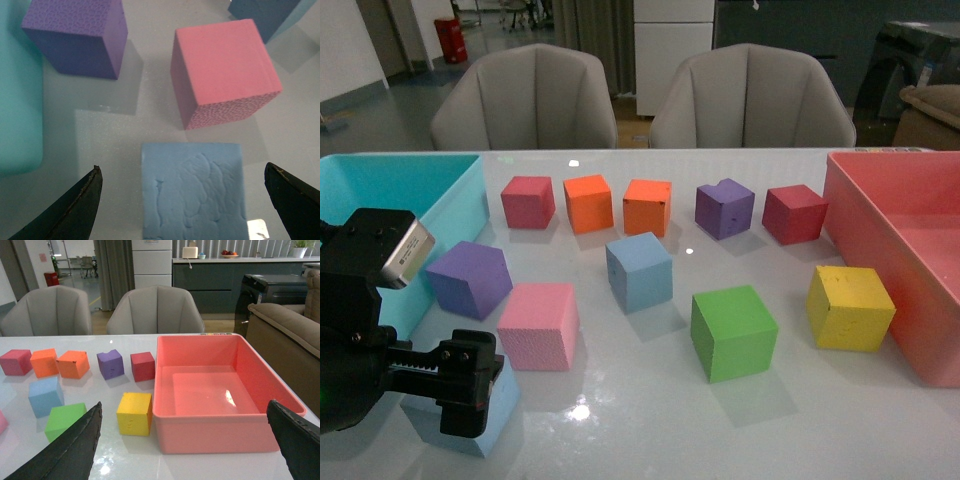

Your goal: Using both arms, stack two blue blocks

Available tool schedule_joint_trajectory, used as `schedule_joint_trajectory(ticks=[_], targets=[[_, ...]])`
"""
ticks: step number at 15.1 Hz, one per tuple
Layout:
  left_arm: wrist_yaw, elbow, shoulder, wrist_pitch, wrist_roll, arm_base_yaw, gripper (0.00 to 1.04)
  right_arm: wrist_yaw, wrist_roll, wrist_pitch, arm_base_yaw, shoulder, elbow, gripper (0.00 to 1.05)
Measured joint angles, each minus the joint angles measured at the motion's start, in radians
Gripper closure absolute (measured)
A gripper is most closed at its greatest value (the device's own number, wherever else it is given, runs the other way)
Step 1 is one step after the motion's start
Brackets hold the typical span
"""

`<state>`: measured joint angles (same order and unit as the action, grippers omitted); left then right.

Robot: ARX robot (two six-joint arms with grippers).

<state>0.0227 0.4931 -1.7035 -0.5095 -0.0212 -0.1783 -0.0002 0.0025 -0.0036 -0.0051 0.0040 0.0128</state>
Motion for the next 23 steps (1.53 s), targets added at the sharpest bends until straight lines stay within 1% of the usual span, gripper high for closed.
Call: schedule_joint_trajectory(ticks=[4, 5, 8, 14, 19, 23], targets=[[0.013, 0.016, -0.045, -0.012, -0.014, 0.023, 0.07, 0.0, 0.0, 0.0, 0.0, 0.0, 0.0, 0.06], [0.029, 0.018, -0.046, -0.007, -0.027, 0.026, 0.07, 0.0, 0.0, 0.0, 0.0, 0.0, 0.0, 0.06], [0.015, 0.018, -0.064, -0.033, -0.027, 0.025, 0.07, 0.0, 0.0, 0.0, 0.0, 0.0, 0.0, 0.06], [0.023, 0.018, -0.1, -0.064, -0.028, 0.009, 0.07, 0.0, 0.0, 0.0, 0.0, 0.0, 0.0, 0.06], [0.035, 0.018, -0.069, -0.042, -0.027, 0.036, 0.07, 0.0, 0.0, 0.0, 0.0, 0.0, 0.0, 0.06], [0.037, 0.011, -0.101, -0.068, -0.025, 0.01, 0.07, 0.0, 0.0, 0.0, 0.0, 0.0, 0.0, 0.06]])
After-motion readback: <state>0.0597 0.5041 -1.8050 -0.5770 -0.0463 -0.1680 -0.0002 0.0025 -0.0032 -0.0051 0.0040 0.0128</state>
